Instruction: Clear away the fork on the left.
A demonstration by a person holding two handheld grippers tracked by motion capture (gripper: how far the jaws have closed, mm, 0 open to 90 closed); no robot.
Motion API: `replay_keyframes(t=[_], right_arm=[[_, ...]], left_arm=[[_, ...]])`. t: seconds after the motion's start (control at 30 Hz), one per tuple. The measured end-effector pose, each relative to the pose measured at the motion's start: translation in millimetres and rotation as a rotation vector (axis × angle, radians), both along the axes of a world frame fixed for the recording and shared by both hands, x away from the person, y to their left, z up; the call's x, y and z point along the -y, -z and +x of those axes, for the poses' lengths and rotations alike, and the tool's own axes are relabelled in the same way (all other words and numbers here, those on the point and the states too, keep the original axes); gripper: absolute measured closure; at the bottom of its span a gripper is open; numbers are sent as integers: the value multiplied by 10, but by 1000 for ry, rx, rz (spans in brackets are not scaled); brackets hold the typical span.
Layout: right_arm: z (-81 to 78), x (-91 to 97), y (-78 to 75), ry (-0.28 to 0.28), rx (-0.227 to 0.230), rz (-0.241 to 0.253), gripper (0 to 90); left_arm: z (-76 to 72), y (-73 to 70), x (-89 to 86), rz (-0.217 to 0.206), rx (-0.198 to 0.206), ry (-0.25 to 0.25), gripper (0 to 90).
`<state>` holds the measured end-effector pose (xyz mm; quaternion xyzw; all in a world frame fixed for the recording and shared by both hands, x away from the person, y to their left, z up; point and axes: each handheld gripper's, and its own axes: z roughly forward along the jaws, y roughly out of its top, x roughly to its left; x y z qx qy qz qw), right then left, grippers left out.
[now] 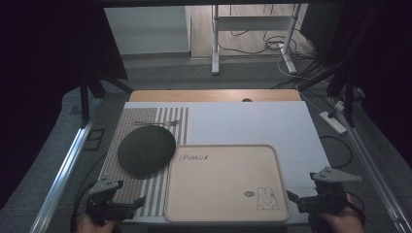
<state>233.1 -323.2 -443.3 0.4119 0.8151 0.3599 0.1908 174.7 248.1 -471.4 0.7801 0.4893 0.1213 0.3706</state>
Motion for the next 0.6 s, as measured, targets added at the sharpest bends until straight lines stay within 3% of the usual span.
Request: replay_keyframes(t=[0.17,0.37,0.6], right_arm=[[1,-5,1,0,-4,-5,0],[1,-6,2,-1,-4,-7,0],[2,-6,2,-1,-6,-5,0]], left_arm=[[45,0,12,-30,21,10,0],[75,4,35,-8,40,17,0],[105,12,9,-31,27,8,0]])
